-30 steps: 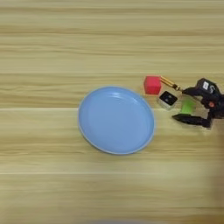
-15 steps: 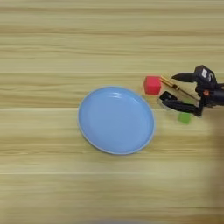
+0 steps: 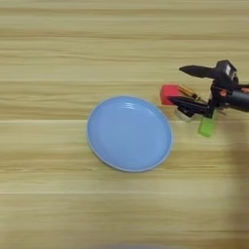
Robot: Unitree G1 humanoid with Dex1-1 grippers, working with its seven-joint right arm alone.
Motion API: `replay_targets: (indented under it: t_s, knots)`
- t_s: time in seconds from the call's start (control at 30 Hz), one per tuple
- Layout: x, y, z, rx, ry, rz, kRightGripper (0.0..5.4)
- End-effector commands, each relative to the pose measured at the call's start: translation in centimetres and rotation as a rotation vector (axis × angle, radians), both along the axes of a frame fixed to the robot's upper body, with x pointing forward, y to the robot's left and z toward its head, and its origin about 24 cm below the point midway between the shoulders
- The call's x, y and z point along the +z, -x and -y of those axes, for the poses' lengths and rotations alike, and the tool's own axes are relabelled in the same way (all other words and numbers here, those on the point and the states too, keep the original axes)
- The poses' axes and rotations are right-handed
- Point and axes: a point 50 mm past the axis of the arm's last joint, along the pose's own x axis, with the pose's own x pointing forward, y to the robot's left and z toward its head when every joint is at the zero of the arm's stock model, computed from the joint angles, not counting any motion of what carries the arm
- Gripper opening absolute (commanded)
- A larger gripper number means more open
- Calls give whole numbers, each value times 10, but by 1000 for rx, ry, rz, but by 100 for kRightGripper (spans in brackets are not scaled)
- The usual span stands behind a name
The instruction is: Move the objects on the table
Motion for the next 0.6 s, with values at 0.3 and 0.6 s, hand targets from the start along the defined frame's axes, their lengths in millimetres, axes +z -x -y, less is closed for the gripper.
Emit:
replay_targets:
  t_s: [0.3,0.6]
  knots:
    - [25,-5,-12,3,-85,99,538]
    - [16,0,-24,19,-122,78,538]
